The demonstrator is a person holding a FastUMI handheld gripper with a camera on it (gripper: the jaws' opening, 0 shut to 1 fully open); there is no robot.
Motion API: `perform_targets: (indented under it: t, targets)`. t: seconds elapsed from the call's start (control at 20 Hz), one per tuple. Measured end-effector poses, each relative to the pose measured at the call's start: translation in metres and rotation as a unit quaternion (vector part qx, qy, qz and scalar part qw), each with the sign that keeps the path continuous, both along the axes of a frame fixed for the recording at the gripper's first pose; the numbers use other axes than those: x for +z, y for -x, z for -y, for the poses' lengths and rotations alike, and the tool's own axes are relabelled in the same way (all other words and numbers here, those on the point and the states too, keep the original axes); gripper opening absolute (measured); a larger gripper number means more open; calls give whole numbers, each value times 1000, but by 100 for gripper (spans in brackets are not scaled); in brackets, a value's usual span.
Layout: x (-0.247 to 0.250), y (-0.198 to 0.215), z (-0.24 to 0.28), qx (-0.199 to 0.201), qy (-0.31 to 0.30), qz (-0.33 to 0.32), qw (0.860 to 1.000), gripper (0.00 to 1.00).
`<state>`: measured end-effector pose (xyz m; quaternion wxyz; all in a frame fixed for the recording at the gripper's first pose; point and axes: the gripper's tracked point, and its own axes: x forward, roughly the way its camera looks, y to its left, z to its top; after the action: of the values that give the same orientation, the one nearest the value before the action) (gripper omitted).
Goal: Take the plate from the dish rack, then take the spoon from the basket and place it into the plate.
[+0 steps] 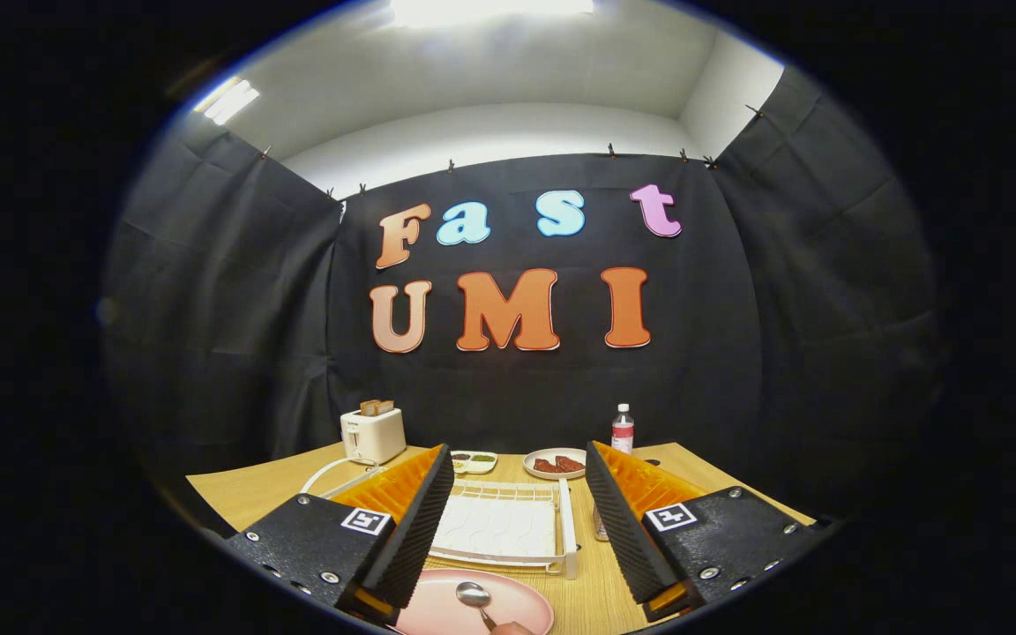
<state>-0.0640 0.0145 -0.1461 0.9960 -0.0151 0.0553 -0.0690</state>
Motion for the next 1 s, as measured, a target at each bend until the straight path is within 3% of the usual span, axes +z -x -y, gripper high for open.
perform_targets:
  t: [0.45,1.0]
  targets:
    - [-11,3,15,-24,-10,-2,1000,89]
    - [-9,4,13,-21,4,4,1000,89]
